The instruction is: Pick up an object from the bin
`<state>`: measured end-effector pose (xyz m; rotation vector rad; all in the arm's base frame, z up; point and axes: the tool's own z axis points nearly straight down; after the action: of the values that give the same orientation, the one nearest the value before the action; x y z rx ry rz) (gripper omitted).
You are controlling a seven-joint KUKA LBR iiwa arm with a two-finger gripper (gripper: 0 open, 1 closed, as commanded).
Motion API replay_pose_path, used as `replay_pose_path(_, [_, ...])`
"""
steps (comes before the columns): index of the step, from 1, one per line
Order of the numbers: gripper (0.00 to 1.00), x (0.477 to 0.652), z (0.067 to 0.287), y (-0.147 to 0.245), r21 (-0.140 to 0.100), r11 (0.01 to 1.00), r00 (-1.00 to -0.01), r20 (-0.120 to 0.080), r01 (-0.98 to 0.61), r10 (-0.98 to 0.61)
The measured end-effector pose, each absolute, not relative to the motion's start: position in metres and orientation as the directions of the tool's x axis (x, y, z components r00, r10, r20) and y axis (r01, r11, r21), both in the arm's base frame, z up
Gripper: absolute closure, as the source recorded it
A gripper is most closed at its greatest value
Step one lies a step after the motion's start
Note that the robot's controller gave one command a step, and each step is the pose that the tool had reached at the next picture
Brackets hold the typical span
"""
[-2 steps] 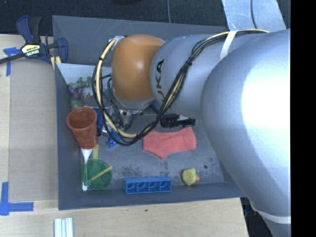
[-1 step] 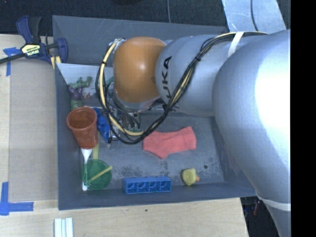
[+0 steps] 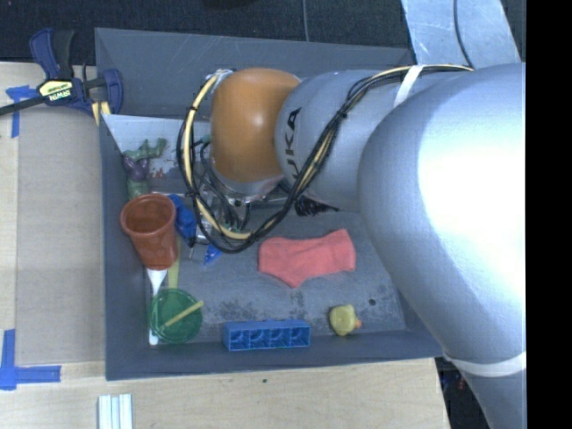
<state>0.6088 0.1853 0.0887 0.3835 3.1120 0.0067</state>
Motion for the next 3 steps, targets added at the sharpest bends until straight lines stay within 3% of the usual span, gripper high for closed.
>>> replay_pose_path(1, [1.00,0.628,0.079,0.190,-0.012,0.961,-0.961,-0.015,-0.277,-0.278])
replay_pose_path(2, [1.00,0.635,0.077,0.192,-0.018,0.881,-0.881,-0.009,-0.474,-0.474])
replay_pose_path(3, [1.00,0.633,0.139,0.191,-0.015,0.911,-0.911,-0.021,-0.412,-0.412])
